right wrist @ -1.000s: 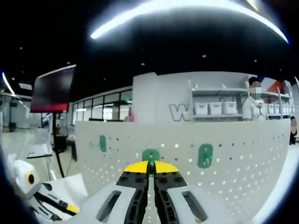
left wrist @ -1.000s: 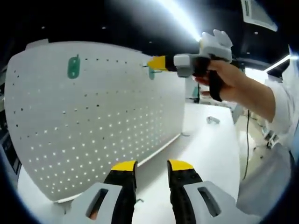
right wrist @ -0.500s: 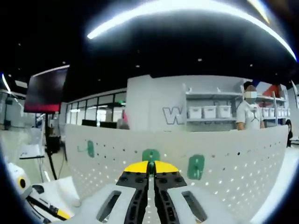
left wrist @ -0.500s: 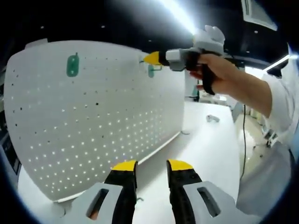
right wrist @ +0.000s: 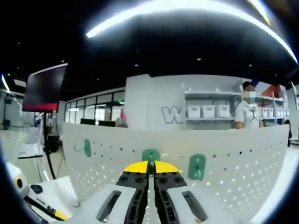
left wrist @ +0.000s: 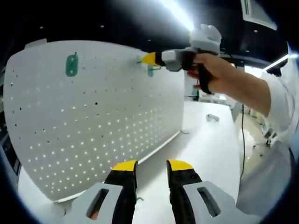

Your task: Insert the hook assembly into the mounting plate slot until the hook locks in place.

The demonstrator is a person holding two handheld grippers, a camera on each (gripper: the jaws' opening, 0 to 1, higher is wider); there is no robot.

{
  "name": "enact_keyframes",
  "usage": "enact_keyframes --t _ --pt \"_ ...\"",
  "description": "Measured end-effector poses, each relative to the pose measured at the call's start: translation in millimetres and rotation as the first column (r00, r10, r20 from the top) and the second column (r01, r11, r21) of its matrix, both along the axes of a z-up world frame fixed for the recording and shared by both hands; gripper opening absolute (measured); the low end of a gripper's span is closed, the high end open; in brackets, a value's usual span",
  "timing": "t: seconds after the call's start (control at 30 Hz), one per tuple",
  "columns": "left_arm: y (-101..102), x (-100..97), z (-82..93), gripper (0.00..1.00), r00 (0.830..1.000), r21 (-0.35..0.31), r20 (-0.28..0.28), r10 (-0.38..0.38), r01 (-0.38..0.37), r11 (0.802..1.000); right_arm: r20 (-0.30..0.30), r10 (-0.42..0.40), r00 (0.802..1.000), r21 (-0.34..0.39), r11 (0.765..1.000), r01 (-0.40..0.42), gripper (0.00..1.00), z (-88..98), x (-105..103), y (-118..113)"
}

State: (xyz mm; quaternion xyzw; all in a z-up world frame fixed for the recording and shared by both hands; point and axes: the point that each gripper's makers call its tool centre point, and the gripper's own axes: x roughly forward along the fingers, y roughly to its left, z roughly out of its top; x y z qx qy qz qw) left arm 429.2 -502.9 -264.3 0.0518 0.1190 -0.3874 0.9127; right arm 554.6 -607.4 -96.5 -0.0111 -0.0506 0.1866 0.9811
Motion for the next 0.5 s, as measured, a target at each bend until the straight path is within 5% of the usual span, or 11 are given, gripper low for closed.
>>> enact_keyframes --t 0.5 --pt "-0.2 -0.1 0.9 0.25 1.0 -0.005 -0.001 -0.001 0.001 1.0 0.014 -0.02 1.0 -0.038 0.999 0.021 0.0 -2.4 6.3 8.1"
